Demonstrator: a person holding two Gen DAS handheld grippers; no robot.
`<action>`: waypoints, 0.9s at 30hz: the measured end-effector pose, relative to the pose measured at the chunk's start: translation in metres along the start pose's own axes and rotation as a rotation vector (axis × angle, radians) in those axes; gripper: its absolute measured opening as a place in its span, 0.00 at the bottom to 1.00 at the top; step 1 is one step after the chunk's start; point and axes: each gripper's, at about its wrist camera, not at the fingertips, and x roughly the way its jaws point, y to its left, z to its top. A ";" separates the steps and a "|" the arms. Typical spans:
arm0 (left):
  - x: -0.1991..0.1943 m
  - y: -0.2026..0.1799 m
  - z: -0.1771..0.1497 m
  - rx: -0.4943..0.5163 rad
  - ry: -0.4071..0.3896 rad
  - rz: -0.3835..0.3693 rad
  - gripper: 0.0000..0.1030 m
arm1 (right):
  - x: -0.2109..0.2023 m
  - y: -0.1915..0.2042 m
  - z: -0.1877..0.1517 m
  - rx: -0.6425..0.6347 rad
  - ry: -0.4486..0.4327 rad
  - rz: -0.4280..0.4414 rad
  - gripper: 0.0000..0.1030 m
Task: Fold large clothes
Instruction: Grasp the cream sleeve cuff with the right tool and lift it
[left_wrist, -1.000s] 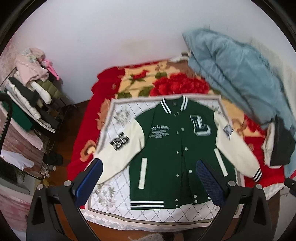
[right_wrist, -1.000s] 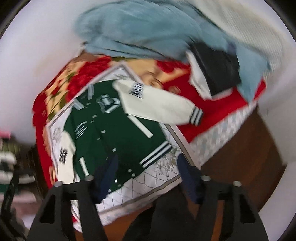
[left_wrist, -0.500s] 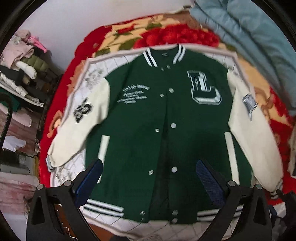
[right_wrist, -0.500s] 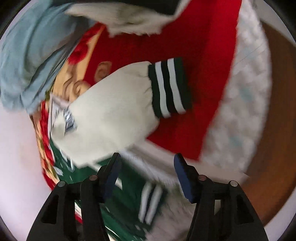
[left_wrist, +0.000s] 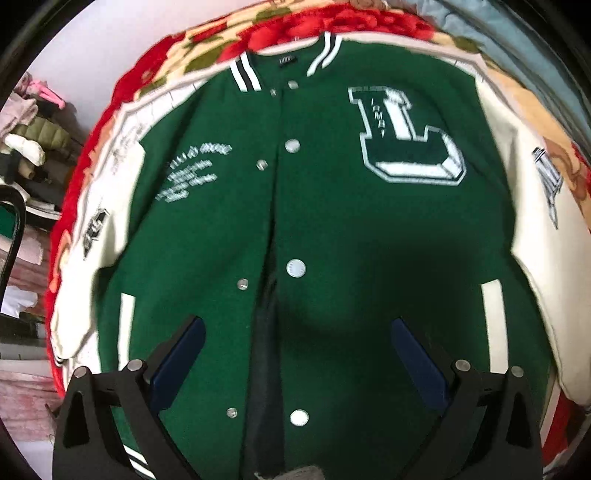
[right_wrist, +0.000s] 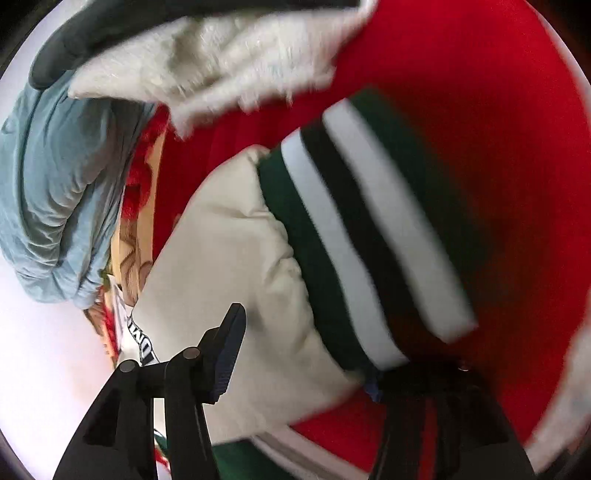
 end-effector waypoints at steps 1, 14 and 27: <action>0.004 -0.001 0.000 -0.003 0.002 -0.004 1.00 | 0.005 0.013 0.000 -0.039 -0.014 0.002 0.66; 0.027 0.064 0.027 -0.143 0.011 0.005 1.00 | -0.052 0.245 -0.057 -0.358 -0.174 0.165 0.10; 0.049 0.242 0.035 -0.441 -0.007 0.127 1.00 | 0.102 0.480 -0.412 -1.064 0.224 0.139 0.09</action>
